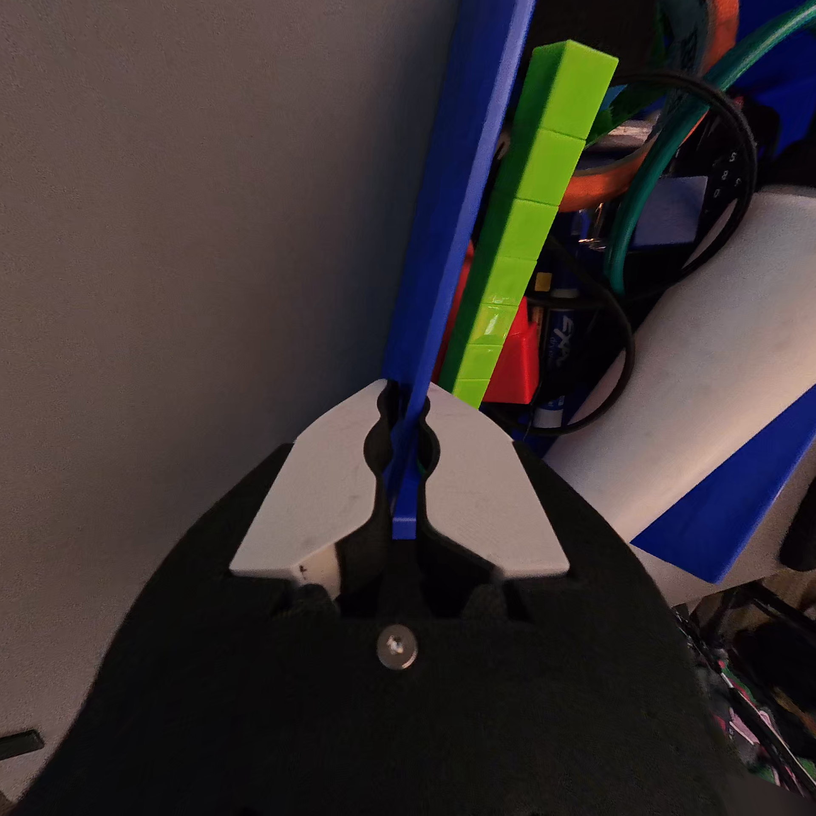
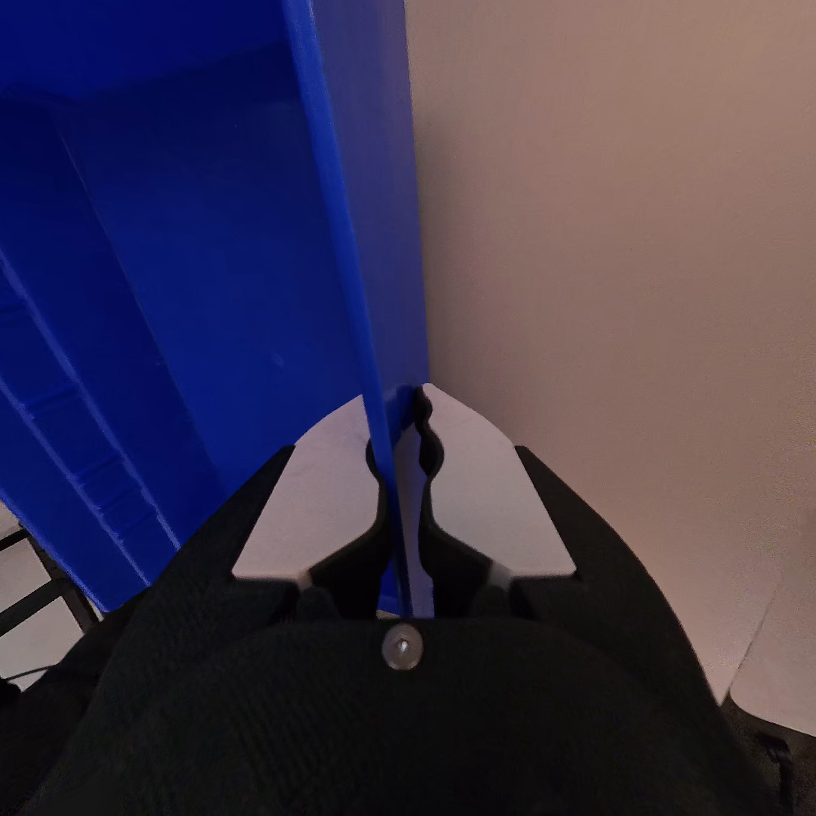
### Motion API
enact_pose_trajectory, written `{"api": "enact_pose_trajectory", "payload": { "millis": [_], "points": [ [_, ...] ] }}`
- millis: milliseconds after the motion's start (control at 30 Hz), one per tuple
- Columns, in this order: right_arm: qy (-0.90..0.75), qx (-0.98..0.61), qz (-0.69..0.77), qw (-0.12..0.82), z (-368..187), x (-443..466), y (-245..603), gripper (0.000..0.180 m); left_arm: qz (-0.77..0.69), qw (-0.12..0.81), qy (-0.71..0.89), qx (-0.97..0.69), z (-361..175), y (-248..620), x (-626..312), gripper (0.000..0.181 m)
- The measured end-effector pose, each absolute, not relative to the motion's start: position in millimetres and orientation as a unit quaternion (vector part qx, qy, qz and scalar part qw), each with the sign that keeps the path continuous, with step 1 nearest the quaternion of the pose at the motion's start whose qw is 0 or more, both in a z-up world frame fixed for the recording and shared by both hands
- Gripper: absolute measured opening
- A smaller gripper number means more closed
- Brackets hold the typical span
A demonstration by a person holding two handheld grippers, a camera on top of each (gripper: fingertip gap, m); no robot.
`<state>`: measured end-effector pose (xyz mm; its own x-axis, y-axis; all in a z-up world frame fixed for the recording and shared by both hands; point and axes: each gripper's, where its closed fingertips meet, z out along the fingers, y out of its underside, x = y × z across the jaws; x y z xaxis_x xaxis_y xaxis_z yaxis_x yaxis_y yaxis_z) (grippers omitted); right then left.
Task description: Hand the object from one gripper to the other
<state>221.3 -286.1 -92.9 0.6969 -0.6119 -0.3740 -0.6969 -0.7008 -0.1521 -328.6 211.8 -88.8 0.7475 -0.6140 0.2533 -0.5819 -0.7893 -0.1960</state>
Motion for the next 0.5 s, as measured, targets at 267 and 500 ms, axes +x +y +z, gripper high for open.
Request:
{"api": "enact_pose_trajectory", "payload": {
  "millis": [267,500],
  "points": [
    [0.357,-0.912,0.152,0.134,-104,214,-253,0.01,-0.166,0.059,0.293,-0.94,-88,220,-350,0.007],
    [0.363,-0.905,0.163,0.15,-110,213,-228,0.009,-0.183,0.072,0.265,-0.944,-88,227,-367,0.008]
  ]
}}
